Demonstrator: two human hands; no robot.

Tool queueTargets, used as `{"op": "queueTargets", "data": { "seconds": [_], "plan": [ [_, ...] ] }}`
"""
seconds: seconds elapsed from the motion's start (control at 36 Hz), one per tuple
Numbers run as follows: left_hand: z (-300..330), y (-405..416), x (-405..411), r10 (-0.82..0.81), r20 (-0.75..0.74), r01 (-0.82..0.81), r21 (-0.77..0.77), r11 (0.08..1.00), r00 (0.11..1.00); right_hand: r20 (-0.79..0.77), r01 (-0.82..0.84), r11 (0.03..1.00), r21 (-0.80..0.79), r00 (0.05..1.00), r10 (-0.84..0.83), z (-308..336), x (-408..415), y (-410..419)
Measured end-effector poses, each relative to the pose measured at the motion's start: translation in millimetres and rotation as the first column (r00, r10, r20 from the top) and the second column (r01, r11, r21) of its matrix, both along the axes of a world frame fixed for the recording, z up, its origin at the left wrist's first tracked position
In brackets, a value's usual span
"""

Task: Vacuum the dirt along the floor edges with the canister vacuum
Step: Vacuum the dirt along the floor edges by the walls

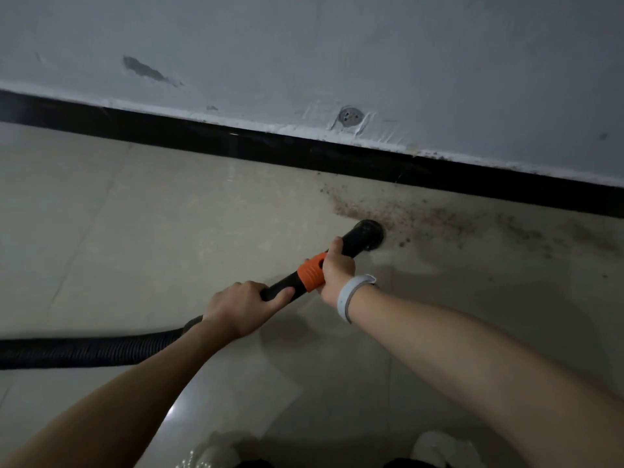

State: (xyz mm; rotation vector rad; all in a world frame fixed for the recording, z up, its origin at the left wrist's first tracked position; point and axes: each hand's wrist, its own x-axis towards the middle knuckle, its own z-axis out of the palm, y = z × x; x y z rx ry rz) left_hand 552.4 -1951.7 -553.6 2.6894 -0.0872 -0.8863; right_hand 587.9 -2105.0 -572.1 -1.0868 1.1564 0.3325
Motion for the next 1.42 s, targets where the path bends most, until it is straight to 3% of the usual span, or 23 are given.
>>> {"op": "queueTargets", "data": {
  "seconds": [0.36,0.47,0.81,1.42],
  "plan": [
    [-6.8,-59.0,-1.0,-0.112,-0.02,0.113,0.031,0.993,0.993,-0.03,0.114,0.993,-0.007,0.993,-0.114,-8.4,-15.6,-64.1],
    [-13.2,-61.3,-11.3,-0.06,0.019,0.06,0.023,0.998,0.998,-0.03,0.131,0.99,-0.055,0.991,-0.133,-12.5,-16.3,-61.2],
    [-24.3,-56.8,-22.5,0.077,0.107,-0.081,0.037,0.996,0.991,0.005,0.005,1.0,-0.031,1.0,-0.005,-15.4,-7.0,-55.6],
    [-31.6,-17.4,-30.2,0.38,0.224,-0.385,-0.022,0.923,0.897,0.105,-0.27,0.963,-0.017,0.957,0.27,-35.2,33.3,18.4]
  ]
}}
